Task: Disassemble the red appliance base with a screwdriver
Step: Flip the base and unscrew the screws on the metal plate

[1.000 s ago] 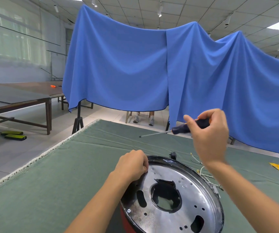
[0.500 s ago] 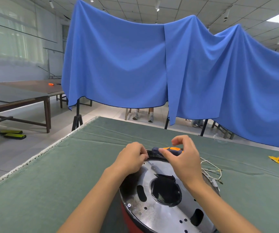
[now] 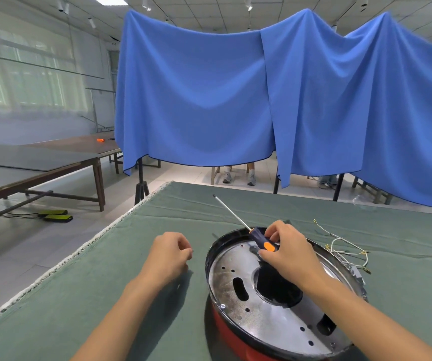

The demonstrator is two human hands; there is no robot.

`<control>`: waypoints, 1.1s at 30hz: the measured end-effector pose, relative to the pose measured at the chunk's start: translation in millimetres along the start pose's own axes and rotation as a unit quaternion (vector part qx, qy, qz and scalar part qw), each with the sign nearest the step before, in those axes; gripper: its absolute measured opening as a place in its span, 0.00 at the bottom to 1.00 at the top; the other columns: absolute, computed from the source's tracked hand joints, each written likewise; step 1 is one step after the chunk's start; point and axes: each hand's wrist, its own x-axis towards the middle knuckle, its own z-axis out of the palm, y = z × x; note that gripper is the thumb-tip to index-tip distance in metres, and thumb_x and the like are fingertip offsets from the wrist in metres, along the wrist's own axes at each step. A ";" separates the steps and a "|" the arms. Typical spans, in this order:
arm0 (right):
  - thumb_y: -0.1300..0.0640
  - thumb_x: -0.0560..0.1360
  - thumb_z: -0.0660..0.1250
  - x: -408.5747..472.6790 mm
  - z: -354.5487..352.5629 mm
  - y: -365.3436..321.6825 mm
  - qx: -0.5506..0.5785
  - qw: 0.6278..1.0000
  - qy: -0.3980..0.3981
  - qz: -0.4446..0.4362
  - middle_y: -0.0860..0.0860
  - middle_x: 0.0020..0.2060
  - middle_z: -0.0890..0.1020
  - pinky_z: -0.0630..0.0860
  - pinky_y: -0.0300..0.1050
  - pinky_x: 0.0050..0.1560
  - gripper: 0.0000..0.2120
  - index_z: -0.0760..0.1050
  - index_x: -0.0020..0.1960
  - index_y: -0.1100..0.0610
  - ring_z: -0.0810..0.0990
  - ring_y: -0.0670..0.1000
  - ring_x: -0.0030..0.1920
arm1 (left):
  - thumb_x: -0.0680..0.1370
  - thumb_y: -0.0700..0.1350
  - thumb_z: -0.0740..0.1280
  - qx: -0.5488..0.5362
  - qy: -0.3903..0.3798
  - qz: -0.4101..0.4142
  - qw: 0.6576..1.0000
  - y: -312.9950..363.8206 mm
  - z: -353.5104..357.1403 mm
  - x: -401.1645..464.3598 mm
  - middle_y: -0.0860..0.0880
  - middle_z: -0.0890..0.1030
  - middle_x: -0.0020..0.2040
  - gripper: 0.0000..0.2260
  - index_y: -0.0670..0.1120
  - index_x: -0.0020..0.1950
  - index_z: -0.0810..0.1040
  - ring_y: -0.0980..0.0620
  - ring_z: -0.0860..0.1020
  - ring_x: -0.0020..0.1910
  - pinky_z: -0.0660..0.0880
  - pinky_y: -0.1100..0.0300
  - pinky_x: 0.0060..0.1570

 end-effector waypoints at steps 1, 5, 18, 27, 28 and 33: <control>0.54 0.70 0.73 -0.1 -0.2 0.1 0.004 1.000 -0.003 0.004 0.43 0.41 0.73 0.62 0.32 0.32 0.14 0.68 0.46 0.47 0.72 0.41 0.39 | 0.73 0.37 0.64 0.089 -0.002 0.008 0.996 -5.1 0.2 0.1 0.44 0.83 0.42 0.05 0.42 0.40 0.80 0.45 0.81 0.42 0.76 0.57 0.43; 0.54 0.70 0.74 0.8 -1.1 -0.1 0.016 1.000 -0.013 0.012 0.42 0.41 0.73 0.61 0.32 0.31 0.14 0.69 0.47 0.47 0.71 0.38 0.39 | 0.72 0.38 0.61 0.211 -0.011 -0.009 0.977 -12.9 -1.9 5.9 0.43 0.80 0.47 0.06 0.44 0.42 0.77 0.41 0.77 0.49 0.75 0.54 0.47; 0.56 0.69 0.72 5.0 -0.2 3.2 0.045 0.998 -0.031 0.035 0.47 0.42 0.78 0.64 0.38 0.33 0.12 0.70 0.47 0.49 0.74 0.42 0.40 | 0.73 0.40 0.67 0.151 -0.020 -0.016 0.988 -27.6 7.4 11.5 0.47 0.81 0.48 0.08 0.47 0.51 0.79 0.45 0.78 0.51 0.74 0.56 0.50; 0.56 0.70 0.70 1.9 -0.2 2.8 0.061 0.996 -0.038 0.058 0.44 0.37 0.79 0.67 0.41 0.32 0.11 0.68 0.44 0.47 0.76 0.45 0.36 | 0.74 0.44 0.66 0.163 0.032 -0.023 0.986 -32.6 13.0 9.5 0.49 0.82 0.49 0.04 0.49 0.44 0.81 0.46 0.78 0.51 0.74 0.56 0.48; 0.55 0.70 0.70 1.9 -0.2 2.7 0.060 0.996 -0.037 0.058 0.44 0.36 0.79 0.67 0.41 0.31 0.11 0.68 0.44 0.47 0.76 0.44 0.36 | 0.74 0.44 0.65 0.169 0.041 -0.026 0.984 -32.0 14.2 11.0 0.49 0.82 0.50 0.05 0.49 0.44 0.81 0.46 0.78 0.52 0.73 0.56 0.48; 0.55 0.70 0.70 2.5 0.6 3.6 0.054 0.996 -0.034 0.056 0.43 0.36 0.79 0.65 0.41 0.31 0.11 0.68 0.43 0.47 0.75 0.43 0.35 | 0.75 0.46 0.64 0.186 0.075 -0.056 0.978 -28.5 19.9 18.8 0.49 0.82 0.52 0.07 0.51 0.48 0.81 0.44 0.78 0.53 0.70 0.57 0.46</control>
